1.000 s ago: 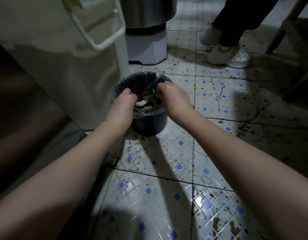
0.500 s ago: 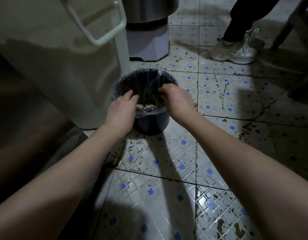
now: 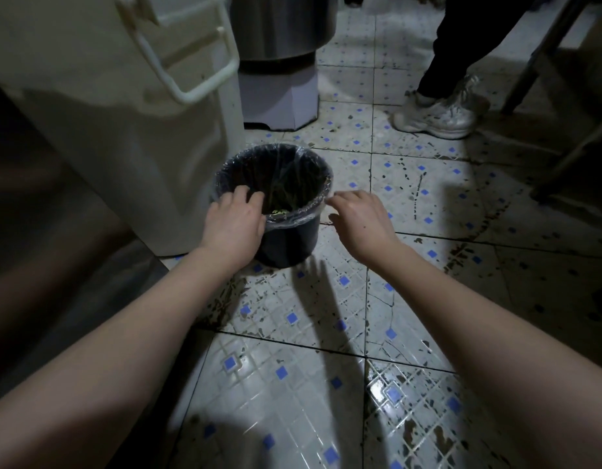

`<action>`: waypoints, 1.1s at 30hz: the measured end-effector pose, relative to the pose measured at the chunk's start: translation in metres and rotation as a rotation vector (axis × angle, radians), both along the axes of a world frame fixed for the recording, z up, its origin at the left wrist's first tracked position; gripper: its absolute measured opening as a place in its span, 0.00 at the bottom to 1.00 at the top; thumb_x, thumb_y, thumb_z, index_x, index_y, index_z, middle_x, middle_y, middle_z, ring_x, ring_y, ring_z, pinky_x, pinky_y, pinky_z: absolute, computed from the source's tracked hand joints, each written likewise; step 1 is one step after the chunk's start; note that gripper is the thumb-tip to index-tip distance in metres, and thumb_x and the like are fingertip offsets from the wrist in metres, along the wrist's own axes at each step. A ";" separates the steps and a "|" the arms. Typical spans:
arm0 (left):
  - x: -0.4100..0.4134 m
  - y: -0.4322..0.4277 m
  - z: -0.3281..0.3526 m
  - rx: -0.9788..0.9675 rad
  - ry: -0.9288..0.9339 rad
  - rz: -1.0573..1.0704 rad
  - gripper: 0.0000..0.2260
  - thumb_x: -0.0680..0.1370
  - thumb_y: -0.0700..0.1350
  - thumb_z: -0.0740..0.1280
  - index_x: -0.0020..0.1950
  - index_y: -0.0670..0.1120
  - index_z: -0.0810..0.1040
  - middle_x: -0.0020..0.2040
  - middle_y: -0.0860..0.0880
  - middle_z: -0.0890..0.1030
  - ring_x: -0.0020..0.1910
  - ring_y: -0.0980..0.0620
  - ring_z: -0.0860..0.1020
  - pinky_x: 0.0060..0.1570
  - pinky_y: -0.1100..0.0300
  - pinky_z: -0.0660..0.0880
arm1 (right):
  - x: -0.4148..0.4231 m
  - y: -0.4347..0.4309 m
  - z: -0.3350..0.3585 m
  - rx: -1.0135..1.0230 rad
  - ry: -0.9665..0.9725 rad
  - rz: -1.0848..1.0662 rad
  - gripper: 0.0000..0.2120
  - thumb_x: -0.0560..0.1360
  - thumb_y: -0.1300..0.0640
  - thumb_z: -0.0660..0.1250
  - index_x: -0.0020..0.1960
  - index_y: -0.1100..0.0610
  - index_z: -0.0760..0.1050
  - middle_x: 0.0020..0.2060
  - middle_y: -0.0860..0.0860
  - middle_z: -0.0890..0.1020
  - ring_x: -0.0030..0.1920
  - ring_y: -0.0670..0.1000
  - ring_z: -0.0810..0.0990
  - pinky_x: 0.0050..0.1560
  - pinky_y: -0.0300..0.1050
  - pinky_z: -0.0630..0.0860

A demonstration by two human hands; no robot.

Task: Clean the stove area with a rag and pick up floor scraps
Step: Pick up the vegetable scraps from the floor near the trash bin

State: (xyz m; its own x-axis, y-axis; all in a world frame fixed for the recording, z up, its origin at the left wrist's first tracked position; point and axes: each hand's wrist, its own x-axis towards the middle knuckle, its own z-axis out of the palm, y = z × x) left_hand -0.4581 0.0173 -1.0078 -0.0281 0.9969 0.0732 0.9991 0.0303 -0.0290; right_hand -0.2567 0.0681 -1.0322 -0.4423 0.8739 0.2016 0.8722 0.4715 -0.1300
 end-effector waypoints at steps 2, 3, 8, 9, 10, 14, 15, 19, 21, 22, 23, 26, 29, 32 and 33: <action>0.002 0.000 0.004 -0.007 0.000 0.002 0.18 0.81 0.48 0.57 0.69 0.43 0.66 0.67 0.41 0.69 0.63 0.39 0.70 0.58 0.46 0.69 | 0.006 -0.005 0.001 -0.021 -0.040 0.005 0.15 0.77 0.61 0.61 0.63 0.56 0.72 0.59 0.53 0.78 0.61 0.58 0.72 0.63 0.52 0.66; 0.005 0.001 0.006 -0.013 -0.003 0.000 0.18 0.81 0.49 0.58 0.69 0.43 0.66 0.66 0.41 0.69 0.63 0.39 0.70 0.58 0.46 0.69 | 0.008 -0.007 0.002 -0.024 -0.078 0.009 0.15 0.77 0.61 0.61 0.64 0.56 0.71 0.60 0.54 0.77 0.62 0.58 0.72 0.63 0.52 0.66; 0.016 0.014 0.030 -0.031 -0.022 0.004 0.18 0.80 0.50 0.57 0.68 0.43 0.66 0.66 0.41 0.69 0.63 0.39 0.69 0.57 0.45 0.70 | 0.014 -0.011 0.035 -0.053 -0.169 0.023 0.19 0.77 0.61 0.61 0.68 0.56 0.66 0.65 0.56 0.73 0.67 0.59 0.67 0.70 0.57 0.58; 0.018 0.017 0.038 -0.044 -0.026 0.013 0.18 0.80 0.50 0.57 0.68 0.43 0.66 0.66 0.40 0.69 0.63 0.39 0.69 0.57 0.45 0.70 | 0.017 -0.012 0.043 -0.064 -0.192 0.044 0.20 0.77 0.61 0.60 0.69 0.57 0.65 0.66 0.56 0.72 0.68 0.60 0.66 0.71 0.59 0.56; 0.020 0.019 0.046 -0.061 -0.033 0.023 0.18 0.80 0.50 0.57 0.68 0.43 0.67 0.66 0.40 0.69 0.63 0.39 0.70 0.57 0.45 0.69 | 0.020 -0.014 0.052 -0.087 -0.207 0.064 0.21 0.78 0.61 0.60 0.70 0.57 0.64 0.67 0.57 0.71 0.70 0.60 0.64 0.72 0.59 0.54; 0.033 0.019 0.090 -0.142 -0.036 -0.015 0.17 0.81 0.49 0.56 0.67 0.43 0.67 0.63 0.41 0.70 0.60 0.40 0.71 0.54 0.47 0.70 | 0.040 -0.015 0.108 -0.203 -0.158 -0.018 0.23 0.78 0.60 0.59 0.72 0.55 0.60 0.69 0.55 0.69 0.72 0.60 0.61 0.72 0.59 0.52; 0.035 0.018 0.106 -0.165 -0.030 -0.030 0.17 0.81 0.49 0.56 0.66 0.43 0.67 0.63 0.41 0.71 0.60 0.40 0.71 0.53 0.47 0.70 | 0.046 -0.015 0.125 -0.220 -0.145 -0.039 0.23 0.78 0.61 0.59 0.72 0.55 0.60 0.69 0.55 0.69 0.72 0.60 0.61 0.72 0.60 0.52; 0.039 0.018 0.180 -0.224 0.020 -0.025 0.15 0.81 0.48 0.57 0.65 0.44 0.67 0.61 0.41 0.72 0.59 0.40 0.72 0.53 0.48 0.71 | 0.059 -0.020 0.198 -0.269 -0.110 -0.042 0.23 0.78 0.62 0.59 0.72 0.56 0.60 0.70 0.55 0.68 0.72 0.59 0.60 0.73 0.60 0.51; 0.044 0.020 0.224 -0.237 0.044 -0.038 0.15 0.80 0.47 0.57 0.65 0.43 0.67 0.61 0.41 0.72 0.59 0.40 0.72 0.53 0.49 0.71 | 0.063 -0.020 0.239 -0.280 -0.083 -0.076 0.21 0.79 0.60 0.58 0.71 0.55 0.61 0.69 0.55 0.69 0.72 0.59 0.61 0.72 0.59 0.51; 0.046 0.022 0.246 -0.235 0.052 -0.043 0.14 0.80 0.47 0.57 0.64 0.43 0.67 0.60 0.41 0.72 0.59 0.40 0.73 0.53 0.49 0.71 | 0.064 -0.019 0.261 -0.285 -0.063 -0.095 0.21 0.79 0.59 0.58 0.71 0.55 0.61 0.69 0.54 0.69 0.71 0.58 0.61 0.72 0.59 0.52; 0.048 0.023 0.270 -0.232 0.055 -0.041 0.14 0.80 0.48 0.57 0.63 0.43 0.67 0.60 0.41 0.73 0.59 0.41 0.73 0.53 0.49 0.71 | 0.065 -0.019 0.283 -0.300 -0.042 -0.116 0.21 0.79 0.58 0.57 0.71 0.55 0.62 0.69 0.54 0.69 0.71 0.58 0.62 0.72 0.58 0.52; 0.050 0.029 0.340 -0.209 0.032 -0.034 0.14 0.80 0.47 0.57 0.64 0.43 0.68 0.60 0.42 0.73 0.59 0.41 0.73 0.54 0.49 0.71 | 0.062 -0.015 0.348 -0.347 0.043 -0.191 0.22 0.80 0.56 0.57 0.72 0.53 0.61 0.70 0.52 0.69 0.72 0.57 0.61 0.72 0.58 0.53; 0.049 0.035 0.406 -0.188 0.026 -0.019 0.14 0.79 0.46 0.57 0.64 0.44 0.67 0.60 0.42 0.72 0.59 0.41 0.73 0.55 0.49 0.70 | 0.061 -0.010 0.412 -0.376 0.078 -0.238 0.21 0.80 0.55 0.57 0.73 0.52 0.61 0.70 0.51 0.69 0.72 0.57 0.61 0.73 0.58 0.52; 0.042 0.041 0.472 -0.181 0.031 0.015 0.14 0.80 0.47 0.56 0.64 0.44 0.68 0.61 0.42 0.72 0.59 0.41 0.73 0.55 0.49 0.70 | 0.059 -0.007 0.477 -0.376 0.054 -0.211 0.21 0.80 0.56 0.57 0.72 0.53 0.62 0.69 0.51 0.69 0.71 0.56 0.61 0.72 0.57 0.53; 0.038 0.042 0.494 -0.172 0.030 0.018 0.15 0.80 0.47 0.56 0.64 0.44 0.67 0.61 0.42 0.72 0.59 0.41 0.72 0.55 0.49 0.69 | 0.057 -0.006 0.499 -0.371 0.045 -0.199 0.21 0.80 0.56 0.57 0.72 0.53 0.62 0.69 0.51 0.69 0.71 0.56 0.62 0.72 0.57 0.54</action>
